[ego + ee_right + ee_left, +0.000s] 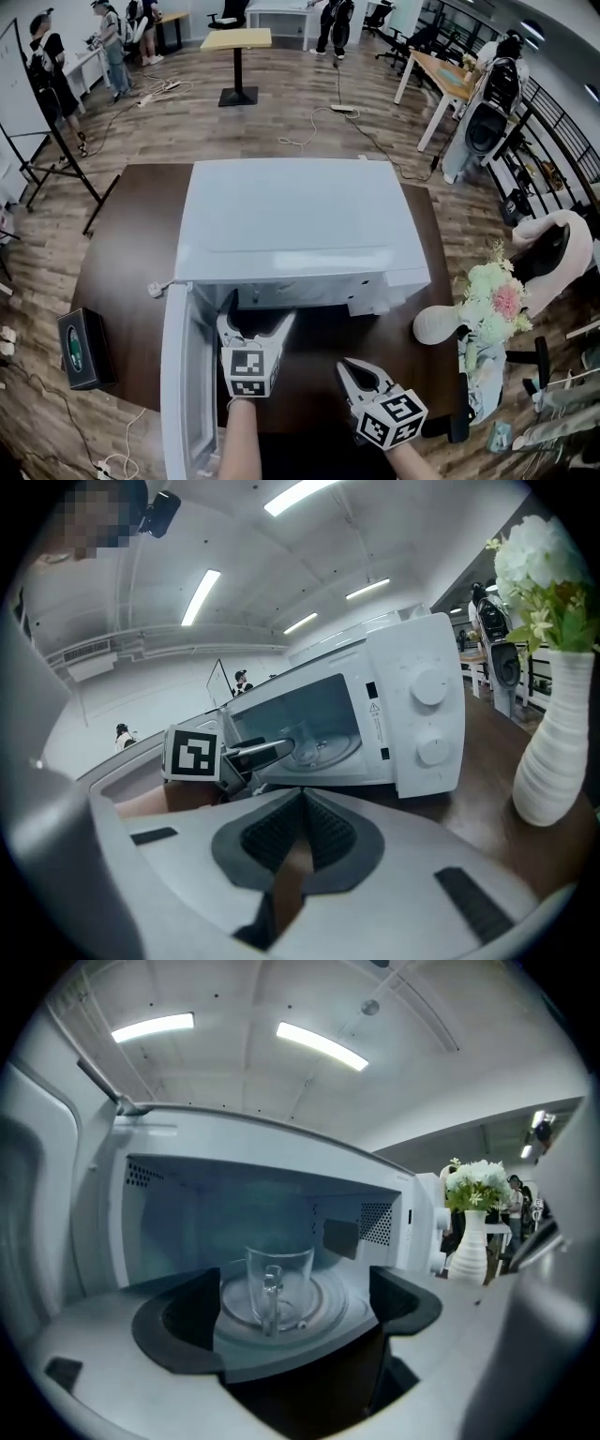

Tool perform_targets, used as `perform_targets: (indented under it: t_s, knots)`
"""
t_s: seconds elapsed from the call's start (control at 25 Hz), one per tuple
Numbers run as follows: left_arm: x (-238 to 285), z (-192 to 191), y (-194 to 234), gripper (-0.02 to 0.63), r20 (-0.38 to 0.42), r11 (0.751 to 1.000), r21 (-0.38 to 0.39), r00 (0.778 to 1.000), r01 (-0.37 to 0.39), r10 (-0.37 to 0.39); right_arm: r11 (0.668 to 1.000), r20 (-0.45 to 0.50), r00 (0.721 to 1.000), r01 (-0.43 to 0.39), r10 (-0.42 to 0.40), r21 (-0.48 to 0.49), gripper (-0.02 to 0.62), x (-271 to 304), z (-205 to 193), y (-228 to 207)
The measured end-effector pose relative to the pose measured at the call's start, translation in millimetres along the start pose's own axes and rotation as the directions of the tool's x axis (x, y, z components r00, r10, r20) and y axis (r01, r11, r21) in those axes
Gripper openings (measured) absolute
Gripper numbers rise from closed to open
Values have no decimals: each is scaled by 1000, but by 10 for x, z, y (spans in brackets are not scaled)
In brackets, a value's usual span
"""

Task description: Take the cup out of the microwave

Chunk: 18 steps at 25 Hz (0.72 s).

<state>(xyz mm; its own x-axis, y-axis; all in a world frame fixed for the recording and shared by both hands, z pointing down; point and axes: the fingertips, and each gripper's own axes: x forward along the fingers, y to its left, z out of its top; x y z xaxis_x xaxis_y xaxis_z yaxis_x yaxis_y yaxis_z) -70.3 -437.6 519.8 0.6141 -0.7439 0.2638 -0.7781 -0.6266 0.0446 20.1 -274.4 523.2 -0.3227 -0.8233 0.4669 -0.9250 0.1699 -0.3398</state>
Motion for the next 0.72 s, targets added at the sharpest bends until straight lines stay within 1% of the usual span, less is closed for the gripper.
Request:
perform_targets:
  t_s: [0.12, 0.24, 0.48, 0.72]
  knots:
    - [166, -94, 61, 472, -23, 1000, 1, 999, 28, -28, 1000, -17, 1000, 9, -9, 13, -5, 65, -63, -3]
    - [307, -132, 117, 472, -27, 999, 1, 999, 41, -41, 1000, -39, 999, 15, -14, 21, -5, 132, -127, -9]
    - [524, -35, 214, 472, -8, 999, 16, 999, 43, -43, 999, -57, 998, 18, -16, 31, -6, 263, -144, -41]
    - [700, 21, 231, 472, 7, 998, 24, 998, 61, -62, 997, -48, 998, 36, -33, 71, -6, 357, -135, -57]
